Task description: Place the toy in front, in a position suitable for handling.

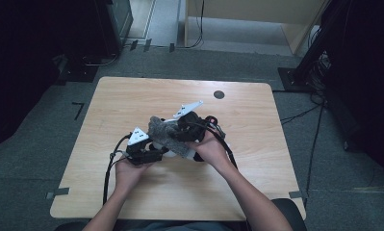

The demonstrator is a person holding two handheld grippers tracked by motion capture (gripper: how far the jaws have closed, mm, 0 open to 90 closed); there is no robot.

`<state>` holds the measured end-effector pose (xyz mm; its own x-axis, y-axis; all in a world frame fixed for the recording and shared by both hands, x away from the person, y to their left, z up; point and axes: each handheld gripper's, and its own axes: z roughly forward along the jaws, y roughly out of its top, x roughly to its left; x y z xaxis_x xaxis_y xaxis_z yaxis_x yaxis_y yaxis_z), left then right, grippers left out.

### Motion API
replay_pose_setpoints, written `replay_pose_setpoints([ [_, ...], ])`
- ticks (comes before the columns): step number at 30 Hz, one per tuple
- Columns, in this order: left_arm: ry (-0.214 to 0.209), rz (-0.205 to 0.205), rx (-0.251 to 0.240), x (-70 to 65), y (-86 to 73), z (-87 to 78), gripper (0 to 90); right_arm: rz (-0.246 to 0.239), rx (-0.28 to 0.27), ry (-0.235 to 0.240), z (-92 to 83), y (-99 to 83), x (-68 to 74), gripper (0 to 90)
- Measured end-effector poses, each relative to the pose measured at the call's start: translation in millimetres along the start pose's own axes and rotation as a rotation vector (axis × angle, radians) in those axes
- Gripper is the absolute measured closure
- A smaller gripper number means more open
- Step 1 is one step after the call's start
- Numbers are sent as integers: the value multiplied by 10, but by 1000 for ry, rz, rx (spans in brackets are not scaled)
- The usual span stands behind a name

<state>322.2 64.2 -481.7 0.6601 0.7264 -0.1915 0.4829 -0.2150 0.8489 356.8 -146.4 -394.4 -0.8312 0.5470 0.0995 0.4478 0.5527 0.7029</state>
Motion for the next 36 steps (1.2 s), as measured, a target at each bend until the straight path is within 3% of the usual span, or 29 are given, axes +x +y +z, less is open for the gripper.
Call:
replay_pose_setpoints([
  [6, 1, 6, 11, -4, 5, -2, 260, -6, -15, -17, -159, -127, -28, 781],
  [9, -1, 6, 16, -1, 9, -3, 260, -6, -24, -48, -285, -194, -48, 780],
  [21, -6, 0, 12, 3, 10, -2, 257, 74, -37, -113, -635, -439, -251, 780],
  [27, -5, -3, 15, -1, 13, -6, 256, 64, -84, -108, -741, -338, -131, 782],
  [36, -4, -6, 16, -5, 15, -12, 257, 10, -54, -73, -525, -80, 36, 783],
])
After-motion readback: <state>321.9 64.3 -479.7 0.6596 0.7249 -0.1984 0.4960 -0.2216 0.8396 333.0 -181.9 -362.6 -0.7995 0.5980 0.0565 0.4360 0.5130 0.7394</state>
